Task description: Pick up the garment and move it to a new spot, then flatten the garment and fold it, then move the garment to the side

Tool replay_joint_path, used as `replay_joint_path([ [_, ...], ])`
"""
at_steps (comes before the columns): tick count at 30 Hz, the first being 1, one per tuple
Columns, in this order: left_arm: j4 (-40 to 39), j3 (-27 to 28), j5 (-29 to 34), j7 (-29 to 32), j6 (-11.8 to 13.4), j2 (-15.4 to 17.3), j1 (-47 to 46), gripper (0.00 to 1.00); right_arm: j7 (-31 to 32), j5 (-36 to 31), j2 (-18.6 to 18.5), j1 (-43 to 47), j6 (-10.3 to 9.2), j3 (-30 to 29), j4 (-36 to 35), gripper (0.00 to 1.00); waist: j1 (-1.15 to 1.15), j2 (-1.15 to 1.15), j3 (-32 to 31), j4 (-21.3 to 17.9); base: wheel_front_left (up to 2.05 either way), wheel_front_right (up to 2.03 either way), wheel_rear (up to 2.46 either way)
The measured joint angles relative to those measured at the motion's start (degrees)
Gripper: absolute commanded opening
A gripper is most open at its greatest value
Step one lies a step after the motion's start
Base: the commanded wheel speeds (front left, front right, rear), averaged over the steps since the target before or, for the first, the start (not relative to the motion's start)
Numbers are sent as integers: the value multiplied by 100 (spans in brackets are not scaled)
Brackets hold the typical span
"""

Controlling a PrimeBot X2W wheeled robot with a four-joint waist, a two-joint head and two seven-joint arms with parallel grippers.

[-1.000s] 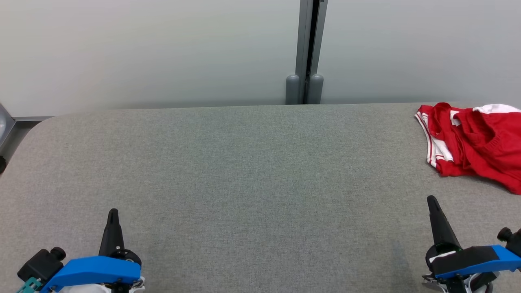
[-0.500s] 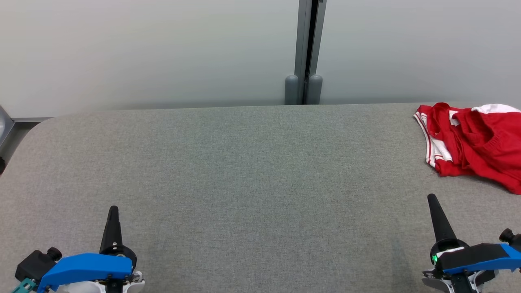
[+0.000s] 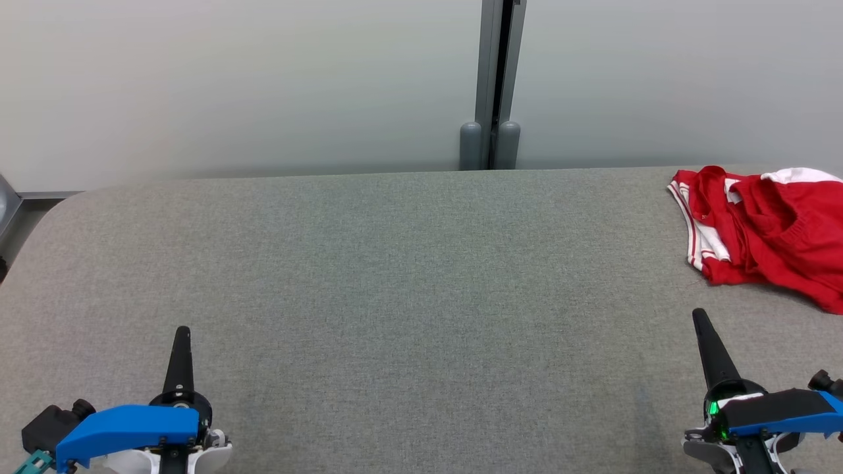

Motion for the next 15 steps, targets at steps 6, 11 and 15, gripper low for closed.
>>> replay_joint_path([
  [6, -7, 20, -328, 81, -11, -4, -30, 0, 36, 324, 0, -19, 0, -8, 23, 0, 0, 0, -4, -7, 0, 0, 0],
  [11, -14, 36, -591, 144, -20, -8, -73, 0, 82, 580, 0, -26, 0, -15, 47, 0, 0, 0, -7, -12, 0, 0, 0],
  [15, -19, 51, -784, 183, -42, -9, -87, 0, 124, 773, 0, -36, 0, -20, 65, 0, 0, 0, -9, -17, 0, 0, 0],
])
